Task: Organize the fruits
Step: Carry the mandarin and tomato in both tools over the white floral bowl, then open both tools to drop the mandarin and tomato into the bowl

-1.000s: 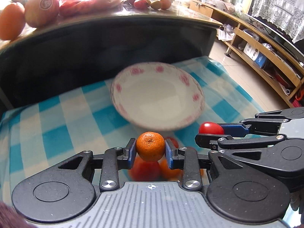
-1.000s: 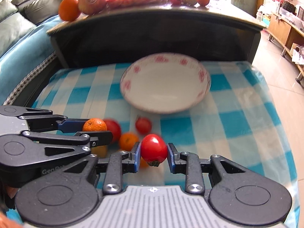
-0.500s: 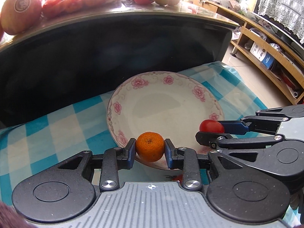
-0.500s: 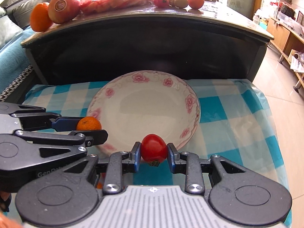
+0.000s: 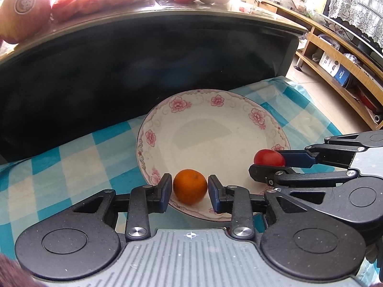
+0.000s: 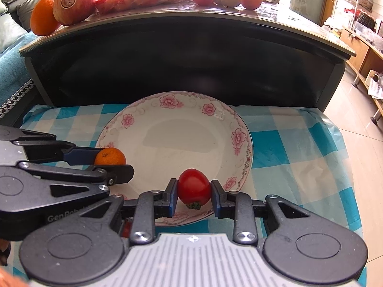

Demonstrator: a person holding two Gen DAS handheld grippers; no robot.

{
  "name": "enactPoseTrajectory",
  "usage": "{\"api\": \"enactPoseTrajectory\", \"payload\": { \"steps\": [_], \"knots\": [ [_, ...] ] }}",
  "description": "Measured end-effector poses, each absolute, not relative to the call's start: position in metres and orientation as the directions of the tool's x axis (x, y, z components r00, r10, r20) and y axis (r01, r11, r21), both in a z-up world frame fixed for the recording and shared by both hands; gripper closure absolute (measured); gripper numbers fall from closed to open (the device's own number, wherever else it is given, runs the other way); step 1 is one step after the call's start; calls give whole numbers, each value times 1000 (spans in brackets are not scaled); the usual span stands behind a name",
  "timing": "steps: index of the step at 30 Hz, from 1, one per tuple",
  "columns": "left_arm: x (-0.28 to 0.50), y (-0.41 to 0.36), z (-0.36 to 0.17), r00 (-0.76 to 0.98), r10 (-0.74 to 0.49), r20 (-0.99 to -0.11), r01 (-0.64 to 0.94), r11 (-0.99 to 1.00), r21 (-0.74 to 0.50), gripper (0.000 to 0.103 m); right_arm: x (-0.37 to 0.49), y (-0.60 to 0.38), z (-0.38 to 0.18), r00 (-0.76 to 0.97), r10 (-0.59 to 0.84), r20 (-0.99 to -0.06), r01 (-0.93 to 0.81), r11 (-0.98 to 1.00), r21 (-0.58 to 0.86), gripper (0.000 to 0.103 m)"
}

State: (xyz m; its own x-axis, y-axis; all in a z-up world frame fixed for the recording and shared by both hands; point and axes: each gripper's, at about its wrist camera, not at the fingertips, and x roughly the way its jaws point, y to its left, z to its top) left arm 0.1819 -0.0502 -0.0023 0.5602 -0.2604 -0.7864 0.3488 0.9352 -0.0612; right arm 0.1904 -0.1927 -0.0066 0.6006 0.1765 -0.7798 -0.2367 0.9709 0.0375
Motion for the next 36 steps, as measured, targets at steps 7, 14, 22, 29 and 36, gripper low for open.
{"api": "enactPoseTrajectory", "payload": {
  "steps": [7,14,22,29,36],
  "knots": [
    [182,-48,1,571,-257,-780,339,939,-61,56,189,-193,-5,610,171,-774,-237,971,28,69],
    [180,-44,9,586,-265,-766,334,940,-69,51,186,-193,1,629,180,-756,-240,970,31,69],
    [171,-44,14,594,-263,-761,344,937,-55,50,181,-196,9,653,178,-736,-229,973,32,69],
    [158,-40,19,597,-265,-757,352,935,-50,49,165,-192,16,654,188,-733,-242,970,33,69],
    [148,-36,23,599,-267,-755,351,935,-52,50,147,-186,20,650,190,-736,-248,968,31,69]
  ]
}}
